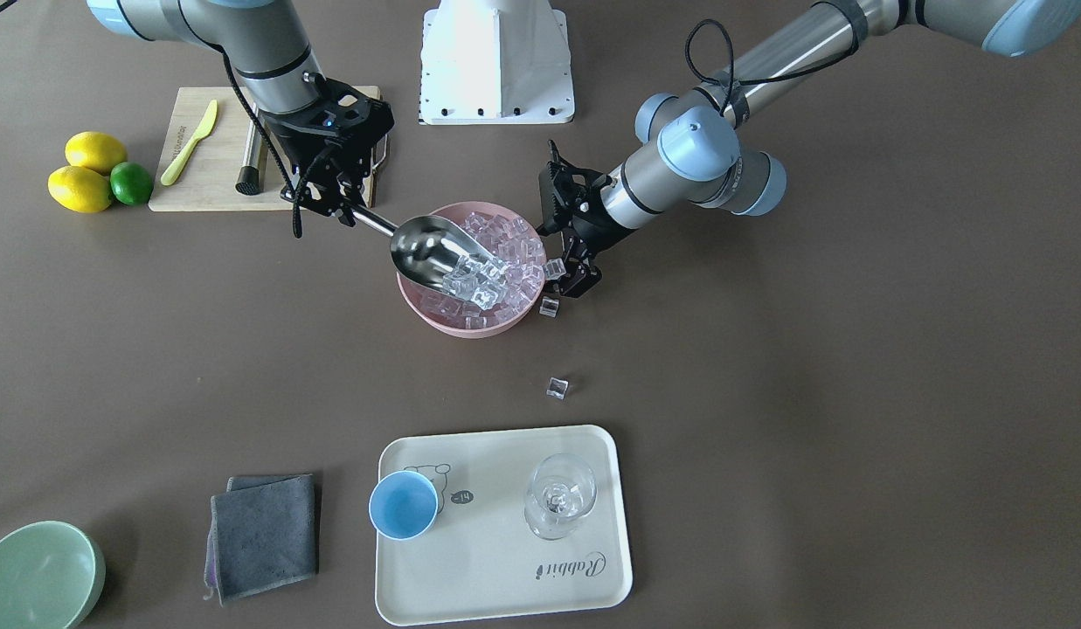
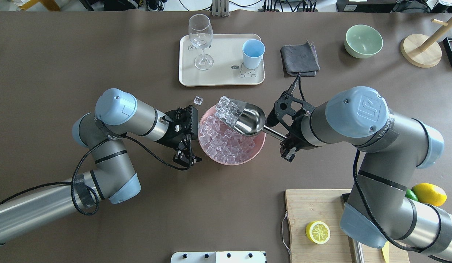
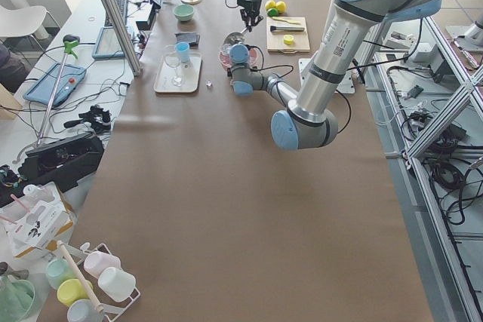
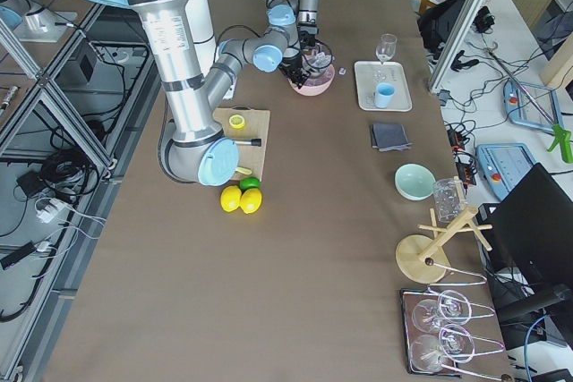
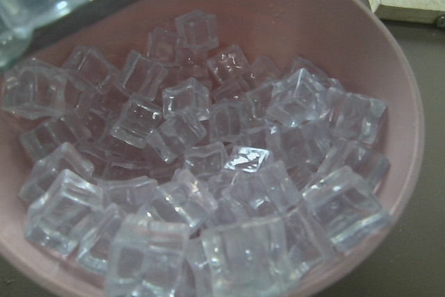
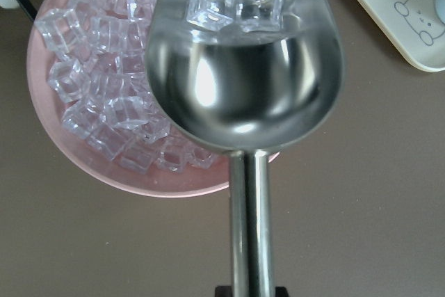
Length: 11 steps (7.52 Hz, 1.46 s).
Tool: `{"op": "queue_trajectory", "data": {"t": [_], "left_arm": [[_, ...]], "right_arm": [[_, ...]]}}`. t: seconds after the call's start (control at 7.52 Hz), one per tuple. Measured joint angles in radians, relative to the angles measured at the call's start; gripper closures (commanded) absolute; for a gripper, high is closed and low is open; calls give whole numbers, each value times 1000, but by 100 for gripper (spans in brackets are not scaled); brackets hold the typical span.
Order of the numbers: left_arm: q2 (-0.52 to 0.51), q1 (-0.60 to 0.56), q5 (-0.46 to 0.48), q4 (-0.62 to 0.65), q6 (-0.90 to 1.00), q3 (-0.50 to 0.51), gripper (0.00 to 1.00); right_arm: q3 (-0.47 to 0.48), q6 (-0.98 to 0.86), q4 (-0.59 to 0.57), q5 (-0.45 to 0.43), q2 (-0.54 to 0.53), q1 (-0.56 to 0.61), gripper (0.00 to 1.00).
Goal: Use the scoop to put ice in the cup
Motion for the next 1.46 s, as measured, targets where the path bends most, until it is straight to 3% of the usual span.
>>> {"op": "queue_trajectory", "data": {"t": [0.4,0.66,0.93,1.46], "left_arm": [[1,0,0,0,0,-1,2],[2,0,1,2,-1,-6,2],[2,-2,1,11,-1,-18,2],[2,-11,1,138,6,-102,2]], "right_arm": [[8,100,-9,38,-7,67,100],[-31,187,-10,151,-2,157,100],[-67,206,-5,154,21,219,100],[-278,194,-8,120,176,281,100]]}}
